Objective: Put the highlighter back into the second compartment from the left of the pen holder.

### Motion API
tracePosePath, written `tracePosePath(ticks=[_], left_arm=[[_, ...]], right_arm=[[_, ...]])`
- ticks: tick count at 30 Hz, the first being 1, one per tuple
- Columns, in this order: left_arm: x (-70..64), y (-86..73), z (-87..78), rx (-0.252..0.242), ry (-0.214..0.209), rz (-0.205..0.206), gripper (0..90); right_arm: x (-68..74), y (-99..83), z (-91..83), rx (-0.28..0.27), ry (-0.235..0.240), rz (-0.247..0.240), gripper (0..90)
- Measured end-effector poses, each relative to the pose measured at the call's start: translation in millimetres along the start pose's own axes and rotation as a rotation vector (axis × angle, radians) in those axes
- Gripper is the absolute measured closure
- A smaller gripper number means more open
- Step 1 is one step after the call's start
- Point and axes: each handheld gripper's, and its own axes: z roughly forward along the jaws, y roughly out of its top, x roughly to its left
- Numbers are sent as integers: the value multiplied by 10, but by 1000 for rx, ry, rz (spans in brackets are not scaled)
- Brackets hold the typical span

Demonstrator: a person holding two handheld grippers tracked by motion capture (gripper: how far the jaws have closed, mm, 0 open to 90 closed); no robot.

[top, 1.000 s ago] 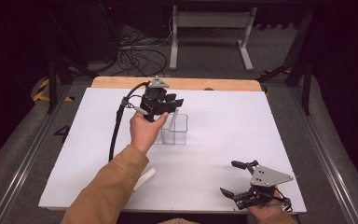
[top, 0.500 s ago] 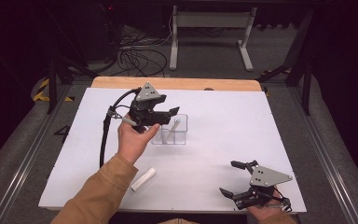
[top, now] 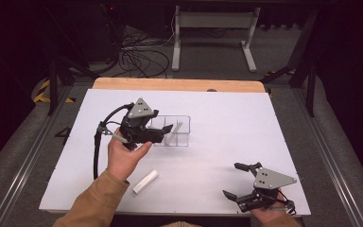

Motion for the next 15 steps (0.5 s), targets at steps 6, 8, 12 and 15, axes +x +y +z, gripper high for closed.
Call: tracePosePath(ticks=[6, 8, 12, 15], left_arm=[[-52, -148, -58, 39, -18, 19, 313], [-64, -201, -56, 61, -24, 24, 313], [-87, -266, -60, 97, -42, 25, 313], [-98, -305, -58, 129, -48, 34, 317]], right_arm=[[1, 2, 1, -1, -1, -3, 76], [-5, -1, 0, -2, -1, 1, 76], [1, 2, 1, -2, 0, -3, 76], [-5, 1, -3, -4, -2, 0, 76]])
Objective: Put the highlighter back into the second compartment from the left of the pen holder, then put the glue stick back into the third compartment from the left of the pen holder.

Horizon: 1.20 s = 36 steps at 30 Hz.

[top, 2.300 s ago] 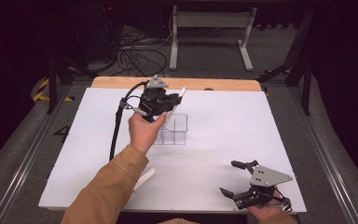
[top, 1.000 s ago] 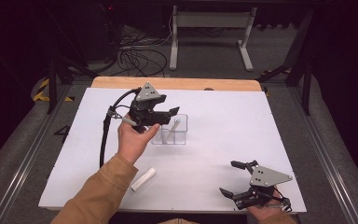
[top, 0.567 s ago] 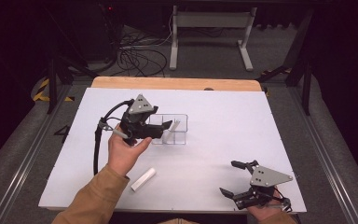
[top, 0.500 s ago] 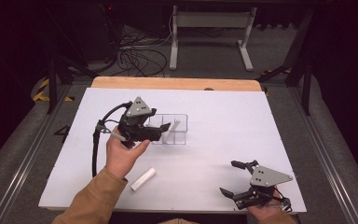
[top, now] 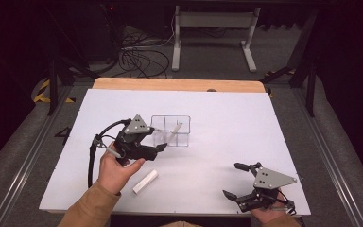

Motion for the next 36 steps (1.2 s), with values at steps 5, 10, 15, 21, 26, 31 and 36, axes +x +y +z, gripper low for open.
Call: tracePosePath(ticks=[5, 10, 15, 21, 26, 31, 36], left_arm=[[-14, -49, 16, 26, -12, -6, 317], [-15, -67, 26, 37, -21, -7, 325], [-15, -87, 23, 54, -37, -15, 336], [7, -125, 42, 83, -57, -31, 342], [-21, -139, 42, 110, -57, -15, 343], [-75, -165, 42, 133, -58, -1, 347], [-109, -198, 62, 161, -63, 4, 345]], right_arm=[[4, 1, 1, -2, 2, -1, 76], [-3, 1, 3, -2, 2, 0, 76], [-3, 4, 17, 1, 7, 0, 75], [-12, 5, 7, 0, 5, 1, 76], [-16, 6, -1, -2, 5, 1, 76], [-10, 9, -1, -5, 4, -1, 76], [-10, 9, 1, -2, 6, -7, 76]])
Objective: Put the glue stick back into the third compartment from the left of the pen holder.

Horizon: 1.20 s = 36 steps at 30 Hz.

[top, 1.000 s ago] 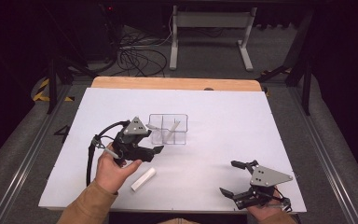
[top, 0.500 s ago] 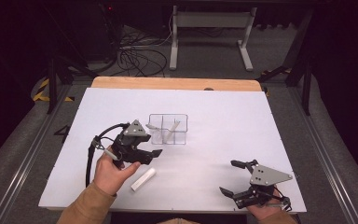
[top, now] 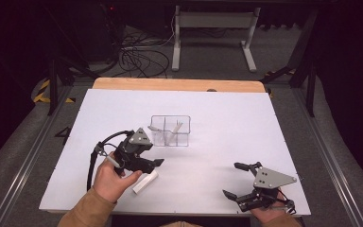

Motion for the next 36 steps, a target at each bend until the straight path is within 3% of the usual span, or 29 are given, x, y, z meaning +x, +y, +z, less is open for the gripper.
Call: tracePosePath(ticks=[27, 36], left_arm=[[-92, -296, 278, 177, -19, -1, 349], [-102, -355, 360, 242, -7, -3, 372]], right_arm=[[6, 2, -2, -1, 1, -3, 75], [9, 2, 2, -2, 1, 0, 75]])
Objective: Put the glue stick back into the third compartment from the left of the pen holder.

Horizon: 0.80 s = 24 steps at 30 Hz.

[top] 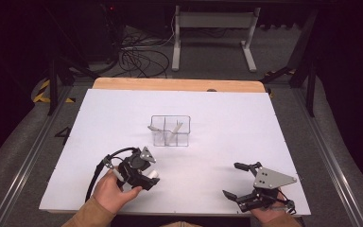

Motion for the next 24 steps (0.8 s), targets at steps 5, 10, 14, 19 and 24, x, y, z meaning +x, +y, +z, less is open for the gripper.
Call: tracePosePath(ticks=[5, 10, 14, 19, 24], left_arm=[[14, -21, 47, 29, -6, -16, 395], [9, -22, 105, 76, -14, -24, 484], [-2, -22, 143, 102, -4, -28, 543], [-2, -21, 154, 111, 7, -36, 640], [11, -29, 187, 123, 4, -57, 658]], right_arm=[[1, -1, 4, 1, 2, 1, 75], [2, -1, 4, 3, 2, 6, 75], [1, -2, 4, 3, 3, 7, 75], [1, -2, 4, 4, 3, 6, 75], [5, -1, 6, 4, 5, 7, 75]])
